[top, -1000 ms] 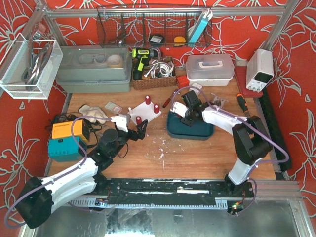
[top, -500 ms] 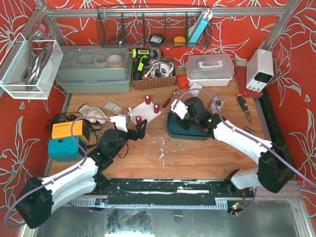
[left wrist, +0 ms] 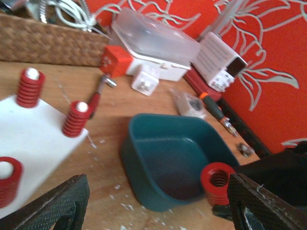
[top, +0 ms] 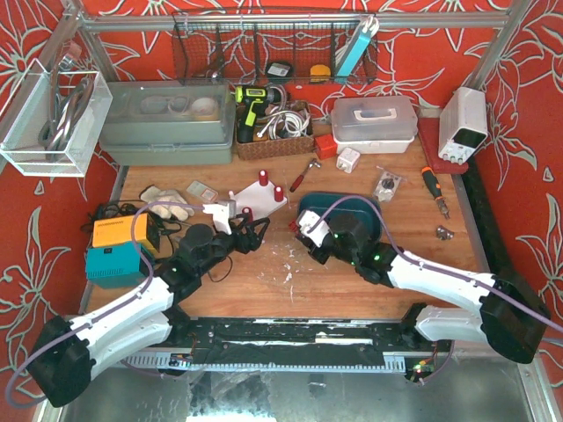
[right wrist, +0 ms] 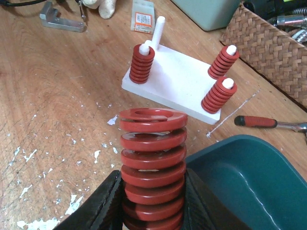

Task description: Install the large spring

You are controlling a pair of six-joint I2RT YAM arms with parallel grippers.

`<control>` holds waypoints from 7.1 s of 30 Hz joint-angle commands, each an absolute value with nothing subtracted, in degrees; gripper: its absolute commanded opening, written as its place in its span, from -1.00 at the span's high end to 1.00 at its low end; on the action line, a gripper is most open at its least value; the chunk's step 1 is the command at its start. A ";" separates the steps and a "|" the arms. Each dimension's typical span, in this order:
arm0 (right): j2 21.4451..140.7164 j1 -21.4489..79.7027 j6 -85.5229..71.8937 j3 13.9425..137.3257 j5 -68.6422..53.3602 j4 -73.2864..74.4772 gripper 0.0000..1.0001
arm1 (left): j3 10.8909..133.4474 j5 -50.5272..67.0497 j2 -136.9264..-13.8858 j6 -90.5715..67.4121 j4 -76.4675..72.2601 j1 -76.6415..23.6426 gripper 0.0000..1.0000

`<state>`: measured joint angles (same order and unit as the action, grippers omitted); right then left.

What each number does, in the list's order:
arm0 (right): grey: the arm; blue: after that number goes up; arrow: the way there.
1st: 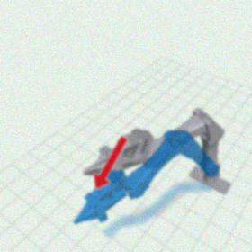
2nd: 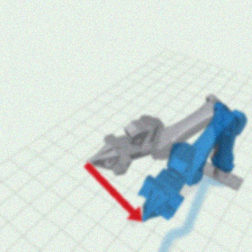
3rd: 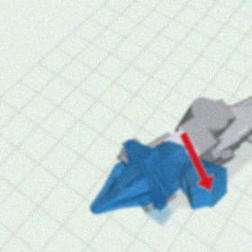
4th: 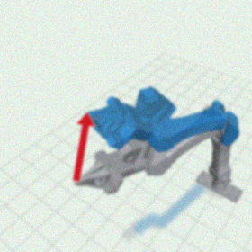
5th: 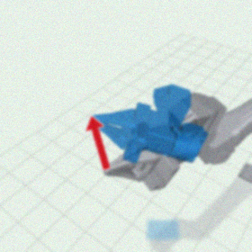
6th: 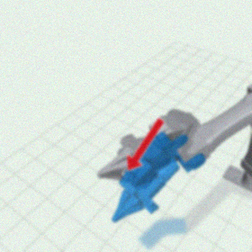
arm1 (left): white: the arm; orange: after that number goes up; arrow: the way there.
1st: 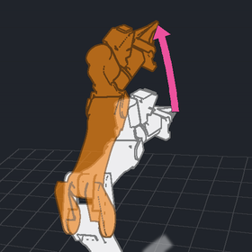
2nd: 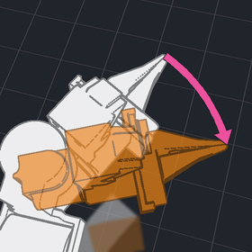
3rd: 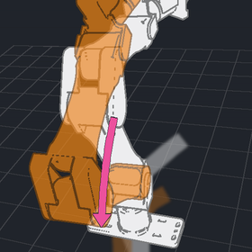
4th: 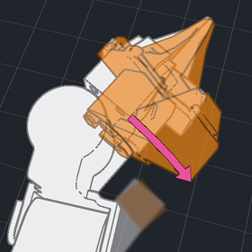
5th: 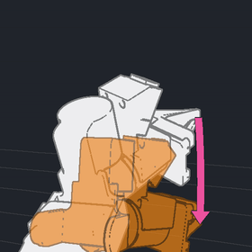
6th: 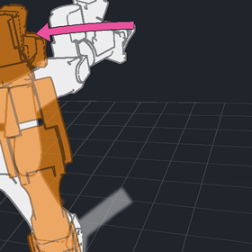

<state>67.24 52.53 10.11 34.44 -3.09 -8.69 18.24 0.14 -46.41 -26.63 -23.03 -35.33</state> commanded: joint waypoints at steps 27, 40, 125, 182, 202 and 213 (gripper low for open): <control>68.85 58.44 13.12 30.76 -1.31 -23.02 0.83 | 25.59 24.96 -61.17 -36.84 -28.06 -36.12 -0.15; 69.89 58.86 13.83 31.54 -1.38 -21.83 0.81 | 25.23 24.04 -60.73 -36.15 -28.41 -36.21 0.38; 62.40 58.80 -1.89 35.23 25.39 -4.90 -0.98 | 46.57 -6.48 -86.43 -12.71 -10.31 -14.50 0.43; 67.51 11.43 3.15 19.94 16.83 -40.91 -0.98 | 10.42 -11.81 -77.08 9.12 -62.03 -13.58 -1.00; 72.97 10.72 5.17 21.12 12.12 -35.92 -0.98 | 6.33 -4.31 -80.86 2.29 -71.63 -5.27 -1.00; 81.02 8.52 2.01 16.75 14.31 -49.83 -0.98 | 6.35 -4.31 -80.88 2.23 -71.54 -5.25 -1.00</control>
<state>79.90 9.08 3.36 17.06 12.08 -47.27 6.28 -4.56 -80.84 2.46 -68.79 -5.56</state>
